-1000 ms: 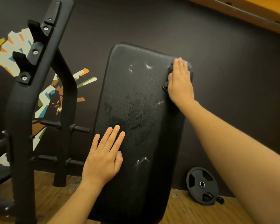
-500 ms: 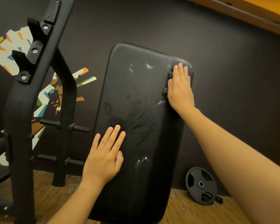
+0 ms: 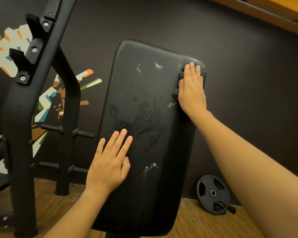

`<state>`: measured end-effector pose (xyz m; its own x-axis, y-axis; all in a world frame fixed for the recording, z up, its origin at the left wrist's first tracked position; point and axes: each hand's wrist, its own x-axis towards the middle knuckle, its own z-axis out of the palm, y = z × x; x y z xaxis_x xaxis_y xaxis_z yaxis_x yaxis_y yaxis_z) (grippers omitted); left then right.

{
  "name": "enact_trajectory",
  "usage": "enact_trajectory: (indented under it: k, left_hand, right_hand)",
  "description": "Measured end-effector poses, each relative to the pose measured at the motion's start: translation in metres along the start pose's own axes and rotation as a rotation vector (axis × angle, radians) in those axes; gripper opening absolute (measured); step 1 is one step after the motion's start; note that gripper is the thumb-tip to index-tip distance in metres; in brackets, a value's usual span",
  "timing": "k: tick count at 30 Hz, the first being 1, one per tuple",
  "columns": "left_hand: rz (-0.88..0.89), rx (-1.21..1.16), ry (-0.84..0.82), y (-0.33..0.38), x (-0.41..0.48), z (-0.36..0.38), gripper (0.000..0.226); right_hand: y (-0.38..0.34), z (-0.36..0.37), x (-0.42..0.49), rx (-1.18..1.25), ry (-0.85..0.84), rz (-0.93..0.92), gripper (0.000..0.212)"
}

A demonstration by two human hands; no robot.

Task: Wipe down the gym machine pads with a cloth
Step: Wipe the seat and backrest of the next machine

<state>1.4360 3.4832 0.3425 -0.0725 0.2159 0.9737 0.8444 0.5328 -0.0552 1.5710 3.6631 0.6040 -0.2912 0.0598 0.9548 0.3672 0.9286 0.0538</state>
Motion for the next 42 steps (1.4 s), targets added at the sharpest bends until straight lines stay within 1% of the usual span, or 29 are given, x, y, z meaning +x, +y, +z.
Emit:
enact_trajectory:
  k: [3,10,15,20,23,27,29,35,40,42]
  left_hand:
    - [-0.003,0.003,0.001,0.0,-0.001,0.0,0.061]
    - [0.002,0.002,0.002,0.0,0.001,0.0,0.061]
    - [-0.001,0.006,0.01,0.001,0.001,-0.001,0.06]
    - [0.004,0.016,-0.002,0.001,0.001,0.0,0.06]
    - [0.002,0.013,-0.003,0.002,0.0,-0.001,0.06]
    - [0.008,0.013,-0.013,-0.001,0.002,0.0,0.06]
    - [0.001,0.01,-0.014,-0.001,0.001,0.0,0.06]
    - [0.004,0.009,-0.004,0.0,0.0,-0.001,0.06]
    - [0.002,0.005,0.001,0.001,0.002,0.0,0.06]
    - [0.003,0.005,0.006,0.002,0.002,0.0,0.06]
  right_hand:
    - [-0.001,-0.001,0.001,0.0,-0.013,0.003,0.052]
    - [0.0,-0.016,0.058,-0.008,-0.038,0.028,0.052]
    - [0.0,-0.007,0.023,0.01,-0.003,-0.016,0.052]
    - [0.004,0.0,-0.011,0.017,-0.014,-0.035,0.052]
    - [0.003,-0.003,-0.003,0.008,-0.025,-0.037,0.053]
    - [-0.002,-0.005,0.022,0.037,-0.003,0.028,0.05]
    - [-0.004,-0.002,0.017,0.035,0.014,0.03,0.049]
    - [-0.003,0.005,-0.032,0.02,-0.008,0.006,0.053]
    - [0.001,0.0,-0.015,0.013,-0.039,-0.036,0.053]
    - [0.0,0.0,-0.012,0.029,-0.019,-0.026,0.052]
